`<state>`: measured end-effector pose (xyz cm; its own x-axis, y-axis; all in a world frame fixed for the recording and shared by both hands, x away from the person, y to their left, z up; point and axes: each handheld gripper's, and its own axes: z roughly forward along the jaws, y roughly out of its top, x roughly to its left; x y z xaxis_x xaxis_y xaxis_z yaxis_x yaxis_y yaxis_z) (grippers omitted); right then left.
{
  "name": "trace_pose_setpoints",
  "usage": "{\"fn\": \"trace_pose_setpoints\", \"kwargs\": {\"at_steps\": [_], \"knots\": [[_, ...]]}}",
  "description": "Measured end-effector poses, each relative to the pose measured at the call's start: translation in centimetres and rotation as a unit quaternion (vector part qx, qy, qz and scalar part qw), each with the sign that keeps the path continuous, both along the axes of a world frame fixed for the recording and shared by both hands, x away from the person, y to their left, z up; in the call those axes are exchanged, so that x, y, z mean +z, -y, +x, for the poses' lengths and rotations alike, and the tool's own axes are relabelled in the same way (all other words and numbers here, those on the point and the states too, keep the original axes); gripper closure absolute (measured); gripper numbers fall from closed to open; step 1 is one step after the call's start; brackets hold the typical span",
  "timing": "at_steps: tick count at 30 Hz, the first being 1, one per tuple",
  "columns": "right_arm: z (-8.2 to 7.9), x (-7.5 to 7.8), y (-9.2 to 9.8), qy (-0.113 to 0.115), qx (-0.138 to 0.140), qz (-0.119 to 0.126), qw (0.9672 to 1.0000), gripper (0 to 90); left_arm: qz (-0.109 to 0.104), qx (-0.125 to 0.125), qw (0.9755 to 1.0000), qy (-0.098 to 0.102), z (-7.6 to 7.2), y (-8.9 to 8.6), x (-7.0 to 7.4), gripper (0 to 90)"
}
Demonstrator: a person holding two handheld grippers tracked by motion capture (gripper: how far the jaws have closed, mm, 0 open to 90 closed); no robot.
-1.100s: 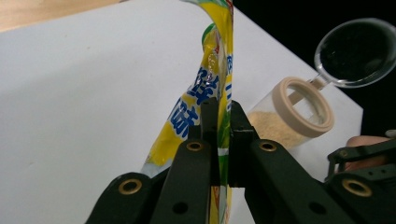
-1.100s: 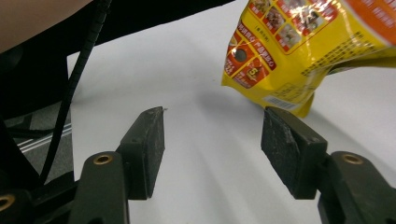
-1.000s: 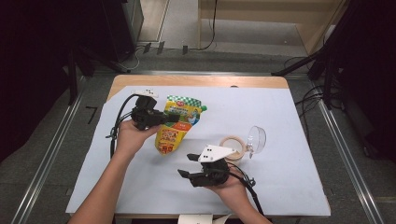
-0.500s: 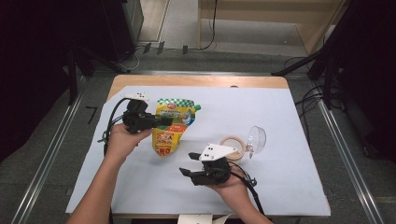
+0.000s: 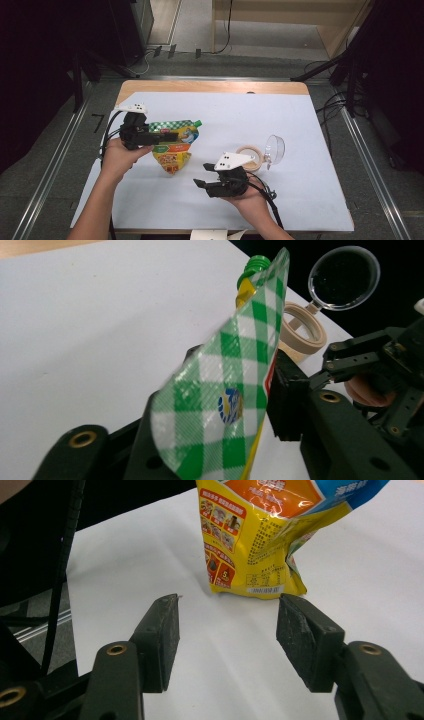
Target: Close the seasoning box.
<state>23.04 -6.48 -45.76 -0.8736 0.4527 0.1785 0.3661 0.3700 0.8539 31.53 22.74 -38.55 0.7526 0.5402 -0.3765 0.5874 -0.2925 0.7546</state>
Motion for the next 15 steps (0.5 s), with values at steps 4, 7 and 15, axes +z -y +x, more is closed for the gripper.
{"fn": "trace_pose_setpoints", "kwargs": {"at_steps": [4,7,15], "knots": [[0.1,0.1,0.0,-0.013,0.002,-0.005,0.9999,44.2,-0.003,-0.003,1.0000,0.004,-0.2,-0.4,0.6,58.5],[0.2,0.3,0.1,-0.024,0.003,-0.014,0.9996,43.7,-0.003,-0.003,1.0000,0.007,-0.4,-0.7,1.1,53.9],[0.4,1.1,0.9,-0.035,-0.004,-0.016,0.9993,43.8,0.008,0.010,0.9999,0.004,-0.9,-1.9,2.2,47.9]]}}
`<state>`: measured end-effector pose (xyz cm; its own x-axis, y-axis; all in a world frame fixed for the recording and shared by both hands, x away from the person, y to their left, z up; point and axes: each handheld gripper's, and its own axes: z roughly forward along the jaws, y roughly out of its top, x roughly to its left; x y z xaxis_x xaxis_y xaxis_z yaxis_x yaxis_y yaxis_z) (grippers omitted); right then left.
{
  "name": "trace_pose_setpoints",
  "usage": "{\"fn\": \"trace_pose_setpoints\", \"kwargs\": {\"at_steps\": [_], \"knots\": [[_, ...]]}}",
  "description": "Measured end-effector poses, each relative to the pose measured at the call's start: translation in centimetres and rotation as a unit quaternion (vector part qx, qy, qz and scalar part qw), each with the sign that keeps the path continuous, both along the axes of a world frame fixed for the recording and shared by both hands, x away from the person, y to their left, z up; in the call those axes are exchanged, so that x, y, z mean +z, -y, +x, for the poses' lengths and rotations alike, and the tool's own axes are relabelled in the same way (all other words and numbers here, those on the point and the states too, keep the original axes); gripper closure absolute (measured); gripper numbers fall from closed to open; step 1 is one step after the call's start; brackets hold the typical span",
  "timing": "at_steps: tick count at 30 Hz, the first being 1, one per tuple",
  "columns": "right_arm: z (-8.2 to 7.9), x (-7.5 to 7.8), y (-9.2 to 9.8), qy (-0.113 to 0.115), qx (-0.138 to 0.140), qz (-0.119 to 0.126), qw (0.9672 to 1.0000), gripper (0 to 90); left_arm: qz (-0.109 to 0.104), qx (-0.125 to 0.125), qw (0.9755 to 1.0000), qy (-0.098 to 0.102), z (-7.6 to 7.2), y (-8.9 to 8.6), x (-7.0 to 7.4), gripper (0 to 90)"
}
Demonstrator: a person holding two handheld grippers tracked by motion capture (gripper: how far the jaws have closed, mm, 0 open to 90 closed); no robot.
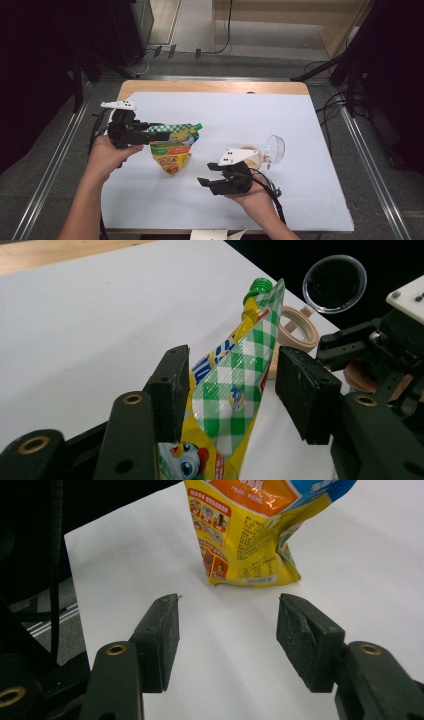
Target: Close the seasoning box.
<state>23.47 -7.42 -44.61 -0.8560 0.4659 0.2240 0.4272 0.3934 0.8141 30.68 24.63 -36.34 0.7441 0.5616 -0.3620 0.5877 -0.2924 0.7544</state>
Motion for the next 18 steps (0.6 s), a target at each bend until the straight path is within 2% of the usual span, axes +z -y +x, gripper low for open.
{"fn": "trace_pose_setpoints", "kwargs": {"at_steps": [3,7,10,18], "knots": [[0.2,0.6,0.7,0.005,-0.006,0.001,1.0000,44.7,0.003,0.011,0.9999,0.005,-0.3,-0.9,0.7,46.7],[0.6,1.3,1.4,0.000,-0.017,0.005,0.9998,45.9,0.004,0.019,0.9998,0.005,-0.5,-1.9,1.1,46.1],[0.8,1.7,1.9,-0.009,-0.022,0.005,0.9997,46.7,0.007,0.024,0.9997,0.002,-0.5,-2.3,1.2,46.1],[1.4,3.1,3.3,-0.003,-0.038,-0.003,0.9993,47.8,0.013,0.045,0.9989,-0.004,-0.5,-4.3,1.1,44.9]]}}
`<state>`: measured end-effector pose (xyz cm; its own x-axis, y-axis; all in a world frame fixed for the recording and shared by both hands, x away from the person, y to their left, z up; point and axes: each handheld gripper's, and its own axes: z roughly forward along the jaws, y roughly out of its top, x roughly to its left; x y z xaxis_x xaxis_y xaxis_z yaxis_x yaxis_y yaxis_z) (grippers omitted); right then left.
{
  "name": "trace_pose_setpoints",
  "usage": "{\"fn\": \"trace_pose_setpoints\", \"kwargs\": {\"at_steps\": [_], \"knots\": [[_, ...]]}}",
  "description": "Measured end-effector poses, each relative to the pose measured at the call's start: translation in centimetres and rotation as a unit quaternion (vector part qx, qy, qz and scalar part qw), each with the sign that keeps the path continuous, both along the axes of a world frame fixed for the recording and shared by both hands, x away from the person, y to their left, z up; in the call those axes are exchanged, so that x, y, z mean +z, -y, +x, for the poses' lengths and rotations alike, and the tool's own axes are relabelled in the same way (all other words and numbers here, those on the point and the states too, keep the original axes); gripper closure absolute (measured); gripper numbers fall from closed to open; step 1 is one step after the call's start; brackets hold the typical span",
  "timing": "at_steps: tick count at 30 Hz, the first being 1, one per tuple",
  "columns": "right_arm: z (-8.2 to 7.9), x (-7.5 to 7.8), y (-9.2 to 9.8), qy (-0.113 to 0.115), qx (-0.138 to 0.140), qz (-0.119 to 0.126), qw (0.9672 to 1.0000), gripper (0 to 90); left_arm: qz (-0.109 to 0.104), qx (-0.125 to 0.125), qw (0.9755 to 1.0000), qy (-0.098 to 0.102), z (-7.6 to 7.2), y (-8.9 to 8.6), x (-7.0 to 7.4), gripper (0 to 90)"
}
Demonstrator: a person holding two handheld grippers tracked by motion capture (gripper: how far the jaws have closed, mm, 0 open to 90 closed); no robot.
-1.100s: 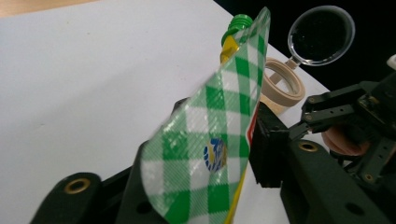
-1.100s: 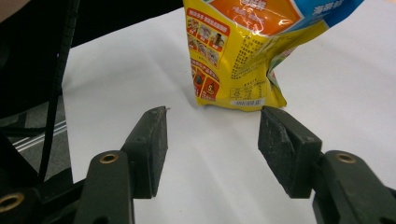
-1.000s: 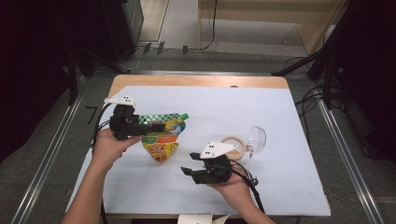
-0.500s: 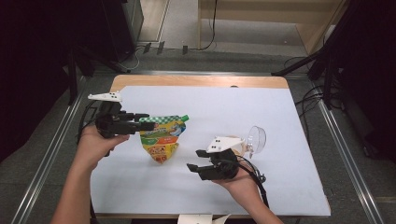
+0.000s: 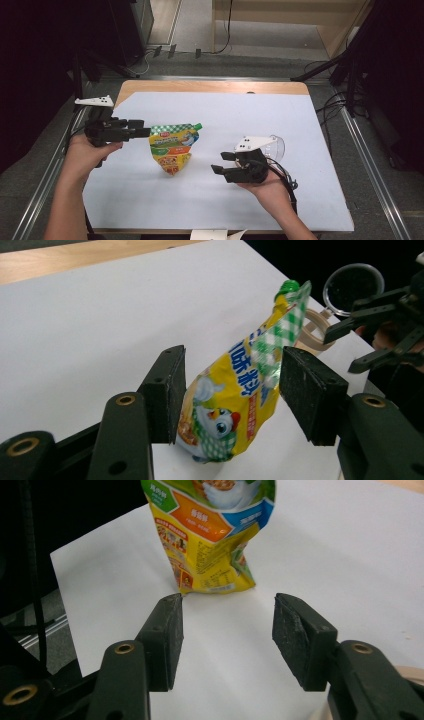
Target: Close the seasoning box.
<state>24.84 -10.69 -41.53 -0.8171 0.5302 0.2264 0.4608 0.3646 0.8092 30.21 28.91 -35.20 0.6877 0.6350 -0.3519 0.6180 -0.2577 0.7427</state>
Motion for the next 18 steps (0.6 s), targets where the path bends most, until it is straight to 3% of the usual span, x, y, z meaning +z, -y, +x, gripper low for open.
{"fn": "trace_pose_setpoints", "kwargs": {"at_steps": [7,12,18], "knots": [[0.4,1.6,1.6,0.001,-0.013,0.002,0.9999,48.3,0.004,0.014,0.9999,-0.003,0.3,-0.9,-0.8,43.8],[0.7,2.7,2.7,0.006,-0.019,0.002,0.9998,48.6,0.018,0.022,0.9996,-0.004,0.7,-0.9,-1.9,43.0],[1.0,3.7,4.3,0.011,-0.032,0.000,0.9994,48.4,0.021,0.020,0.9996,-0.006,1.1,-0.5,-2.9,41.5]]}}
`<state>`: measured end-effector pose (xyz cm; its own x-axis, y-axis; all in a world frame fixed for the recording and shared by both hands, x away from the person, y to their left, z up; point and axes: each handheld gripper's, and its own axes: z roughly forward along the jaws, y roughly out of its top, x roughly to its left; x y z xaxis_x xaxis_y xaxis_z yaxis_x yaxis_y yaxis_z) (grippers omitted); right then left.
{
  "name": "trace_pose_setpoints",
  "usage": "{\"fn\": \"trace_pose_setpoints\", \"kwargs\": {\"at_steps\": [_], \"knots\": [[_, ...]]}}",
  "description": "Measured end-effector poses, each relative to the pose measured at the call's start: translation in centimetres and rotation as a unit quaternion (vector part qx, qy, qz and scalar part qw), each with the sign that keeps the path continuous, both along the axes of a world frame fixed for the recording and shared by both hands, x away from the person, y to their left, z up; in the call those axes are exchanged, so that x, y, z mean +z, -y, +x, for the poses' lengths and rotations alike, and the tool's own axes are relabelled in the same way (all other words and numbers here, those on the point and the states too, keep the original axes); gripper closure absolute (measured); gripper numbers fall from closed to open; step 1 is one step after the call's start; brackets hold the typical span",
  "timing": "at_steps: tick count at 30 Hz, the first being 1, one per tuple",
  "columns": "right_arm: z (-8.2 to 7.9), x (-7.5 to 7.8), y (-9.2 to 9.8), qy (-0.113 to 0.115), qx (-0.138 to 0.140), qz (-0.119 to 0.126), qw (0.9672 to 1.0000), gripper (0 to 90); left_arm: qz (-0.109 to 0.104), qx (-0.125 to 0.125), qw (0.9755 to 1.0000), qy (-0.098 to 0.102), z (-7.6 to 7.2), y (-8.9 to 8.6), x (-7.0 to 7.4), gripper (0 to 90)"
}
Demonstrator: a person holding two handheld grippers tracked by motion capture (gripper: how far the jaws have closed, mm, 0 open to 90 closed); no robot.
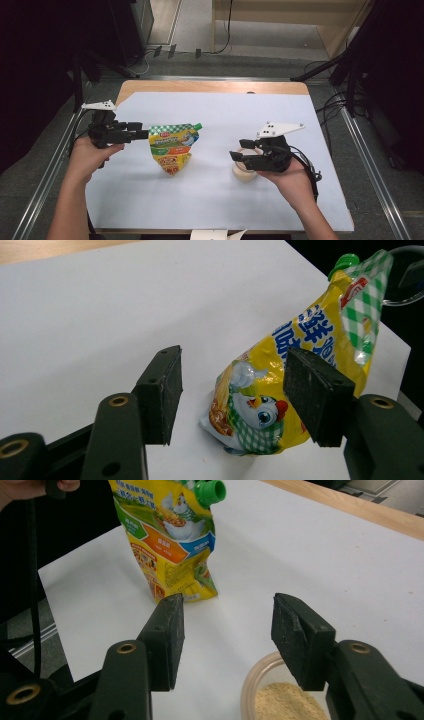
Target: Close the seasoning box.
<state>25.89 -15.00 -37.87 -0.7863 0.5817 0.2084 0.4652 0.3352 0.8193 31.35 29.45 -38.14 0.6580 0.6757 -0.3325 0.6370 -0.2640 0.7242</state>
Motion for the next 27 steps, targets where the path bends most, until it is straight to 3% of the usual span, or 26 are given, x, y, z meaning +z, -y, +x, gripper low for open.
{"fn": "trace_pose_setpoints", "kwargs": {"at_steps": [18,27], "knots": [[0.7,1.7,3.8,0.006,-0.036,-0.005,0.9993,53.4,0.006,-0.016,0.9998,-0.005,0.4,0.8,-1.3,39.4],[1.3,2.2,7.0,0.002,-0.078,0.010,0.9969,57.8,0.005,-0.023,0.9997,-0.003,0.3,1.0,-1.3,39.0]]}}
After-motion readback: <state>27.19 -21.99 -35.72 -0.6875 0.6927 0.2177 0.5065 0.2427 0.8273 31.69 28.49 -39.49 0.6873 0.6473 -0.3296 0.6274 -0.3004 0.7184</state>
